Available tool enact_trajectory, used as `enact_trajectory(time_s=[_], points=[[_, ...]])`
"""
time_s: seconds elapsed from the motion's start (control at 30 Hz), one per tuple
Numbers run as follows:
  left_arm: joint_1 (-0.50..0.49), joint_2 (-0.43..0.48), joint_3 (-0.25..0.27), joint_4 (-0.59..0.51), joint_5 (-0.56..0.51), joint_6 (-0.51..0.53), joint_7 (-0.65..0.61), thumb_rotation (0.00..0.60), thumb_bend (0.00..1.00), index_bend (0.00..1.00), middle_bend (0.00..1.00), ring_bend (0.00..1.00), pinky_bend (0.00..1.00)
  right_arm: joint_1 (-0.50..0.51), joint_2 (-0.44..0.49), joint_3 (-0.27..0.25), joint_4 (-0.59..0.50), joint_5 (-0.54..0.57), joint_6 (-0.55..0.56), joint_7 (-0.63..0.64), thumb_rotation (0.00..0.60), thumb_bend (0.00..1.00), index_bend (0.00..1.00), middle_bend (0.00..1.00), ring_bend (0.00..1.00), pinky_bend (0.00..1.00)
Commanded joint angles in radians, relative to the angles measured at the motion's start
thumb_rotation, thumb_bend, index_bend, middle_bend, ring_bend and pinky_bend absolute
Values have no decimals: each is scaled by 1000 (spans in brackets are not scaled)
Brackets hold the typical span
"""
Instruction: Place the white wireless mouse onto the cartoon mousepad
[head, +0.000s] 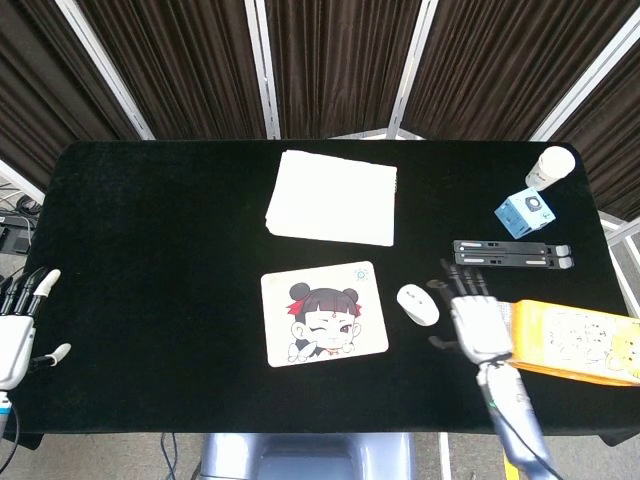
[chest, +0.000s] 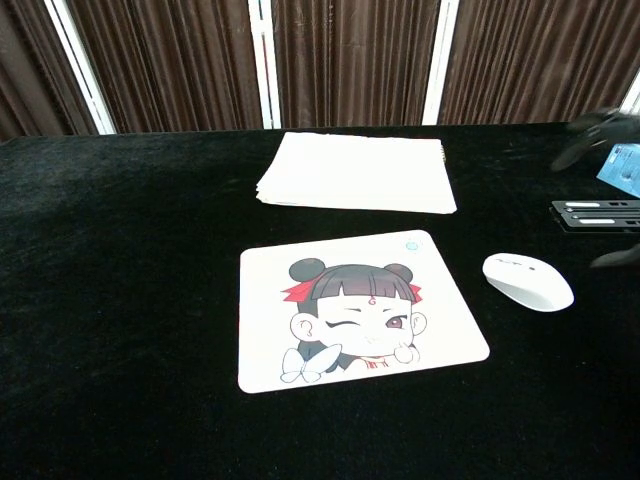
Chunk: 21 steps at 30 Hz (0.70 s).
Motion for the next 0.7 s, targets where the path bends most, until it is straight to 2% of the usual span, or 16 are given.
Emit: enact_trajectory(time_s=[0.03,0.23,0.43,0.7], points=[[-2,0,-1,-1,-2,-3,4,600,0,0,0,0,0,66,-113,30,30,119,-9,-93,600,85,233,20,0,0],[-4,1,-1,-3,-5,-6,19,600,0,0,0,0,0,115,-221,34,115,212,2,-166,600,85,233,19,0,0],[-3,0,0,-2,-4,-3,15,600,0,0,0,0,0,163,-299,63,181,272,14,-193,600,99,233,19,0,0],[-3,0,1,1,-3,-2,13,600,0,0,0,0,0,207,-335,113,248,356,20,-201,600,112,233,19,0,0]])
